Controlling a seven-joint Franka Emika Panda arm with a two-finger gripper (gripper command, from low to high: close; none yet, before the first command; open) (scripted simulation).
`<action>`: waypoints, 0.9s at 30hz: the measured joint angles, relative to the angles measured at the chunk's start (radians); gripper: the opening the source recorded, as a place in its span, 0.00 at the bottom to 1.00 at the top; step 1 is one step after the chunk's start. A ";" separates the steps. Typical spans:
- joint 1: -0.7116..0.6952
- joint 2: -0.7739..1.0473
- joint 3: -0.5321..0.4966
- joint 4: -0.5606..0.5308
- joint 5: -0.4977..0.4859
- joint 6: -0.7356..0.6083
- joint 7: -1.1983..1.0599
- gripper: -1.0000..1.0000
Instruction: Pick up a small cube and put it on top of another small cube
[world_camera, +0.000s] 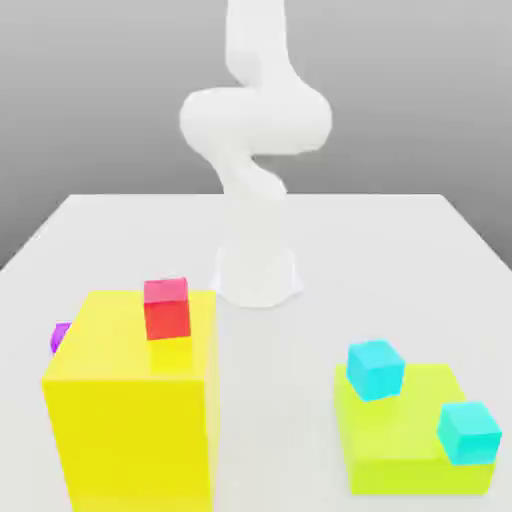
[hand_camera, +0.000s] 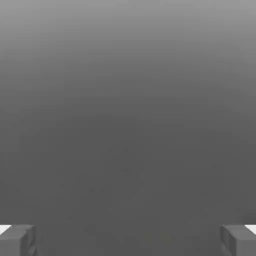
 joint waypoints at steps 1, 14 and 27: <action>-0.030 0.034 -0.008 -0.022 -0.009 0.023 0.024 0.50; -0.362 0.432 -0.165 -0.289 -0.082 0.291 0.293 0.50; -0.610 0.859 -0.212 -0.460 0.180 0.592 0.262 0.50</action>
